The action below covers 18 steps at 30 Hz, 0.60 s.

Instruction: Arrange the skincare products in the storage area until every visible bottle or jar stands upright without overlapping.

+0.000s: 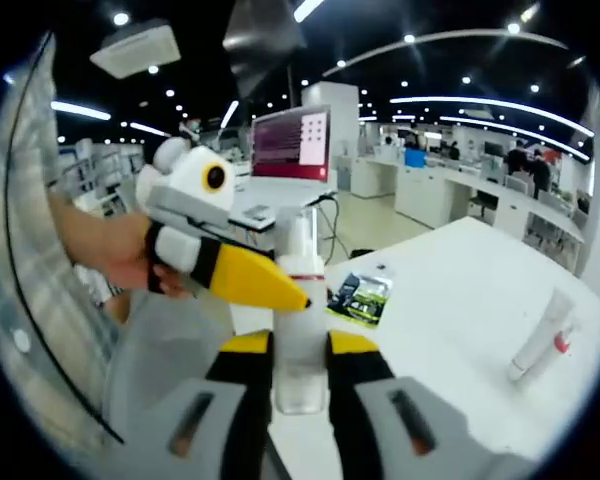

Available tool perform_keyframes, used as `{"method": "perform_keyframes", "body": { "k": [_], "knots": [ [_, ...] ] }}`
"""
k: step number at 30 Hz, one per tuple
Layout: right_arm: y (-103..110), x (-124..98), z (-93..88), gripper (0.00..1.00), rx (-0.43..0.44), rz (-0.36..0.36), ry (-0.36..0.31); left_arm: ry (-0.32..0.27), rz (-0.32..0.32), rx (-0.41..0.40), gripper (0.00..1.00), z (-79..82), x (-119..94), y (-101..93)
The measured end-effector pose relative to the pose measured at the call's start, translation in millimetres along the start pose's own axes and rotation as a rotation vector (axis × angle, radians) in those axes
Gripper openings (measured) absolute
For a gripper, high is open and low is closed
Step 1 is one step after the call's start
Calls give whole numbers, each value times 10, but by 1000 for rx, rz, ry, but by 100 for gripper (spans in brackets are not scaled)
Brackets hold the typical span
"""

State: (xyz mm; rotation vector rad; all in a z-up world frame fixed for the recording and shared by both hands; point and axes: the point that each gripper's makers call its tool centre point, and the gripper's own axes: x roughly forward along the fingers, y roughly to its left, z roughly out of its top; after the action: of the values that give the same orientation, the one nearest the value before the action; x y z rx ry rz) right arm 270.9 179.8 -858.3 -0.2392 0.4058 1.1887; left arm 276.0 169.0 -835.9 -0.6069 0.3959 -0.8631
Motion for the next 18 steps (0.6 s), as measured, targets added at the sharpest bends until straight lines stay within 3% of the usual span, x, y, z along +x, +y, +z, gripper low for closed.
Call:
{"method": "perform_keyframes", "body": {
  "k": [6, 10, 14, 16, 17, 18],
  "knots": [
    [49, -5, -11, 18, -6, 42, 0, 8, -13, 30, 22, -8, -42, -1],
    [137, -30, -3, 19, 12, 127, -10, 60, -95, 110, 22, -34, -93, -97],
    [318, -101, -56, 23, -6, 270, 23, 116, -177, 168, 22, -58, -125, -230],
    [417, -152, -38, 26, 76, 355, 12, 150, -205, 192, 22, -87, -134, -274],
    [451, -180, -35, 26, 106, 389, 13, 191, -253, 189, 22, -141, -150, -345],
    [464, -195, -21, 25, 98, 405, 5, 214, -277, 189, 22, -171, -159, -382]
  ]
}}
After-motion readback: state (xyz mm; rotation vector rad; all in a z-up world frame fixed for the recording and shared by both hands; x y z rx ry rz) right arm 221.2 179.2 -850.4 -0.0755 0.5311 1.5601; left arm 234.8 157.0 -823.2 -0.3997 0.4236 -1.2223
